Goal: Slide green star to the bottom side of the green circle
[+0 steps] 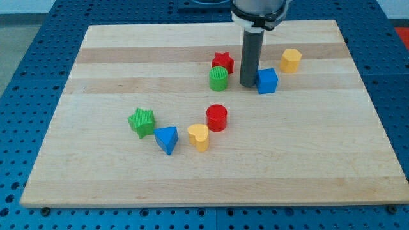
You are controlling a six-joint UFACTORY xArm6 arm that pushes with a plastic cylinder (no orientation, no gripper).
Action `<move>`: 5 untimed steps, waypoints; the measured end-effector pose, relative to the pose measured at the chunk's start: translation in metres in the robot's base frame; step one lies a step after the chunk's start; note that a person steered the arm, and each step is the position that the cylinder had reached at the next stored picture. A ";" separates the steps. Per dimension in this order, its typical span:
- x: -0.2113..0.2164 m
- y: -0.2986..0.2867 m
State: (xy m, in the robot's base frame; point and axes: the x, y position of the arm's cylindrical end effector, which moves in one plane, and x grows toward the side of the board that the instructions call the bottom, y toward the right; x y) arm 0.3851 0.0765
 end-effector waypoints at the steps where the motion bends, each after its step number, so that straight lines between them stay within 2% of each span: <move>1: 0.000 0.025; 2: 0.001 0.036; 3: 0.077 0.036; 4: 0.087 0.036; 5: 0.148 0.039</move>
State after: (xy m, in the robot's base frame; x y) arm 0.5327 0.1153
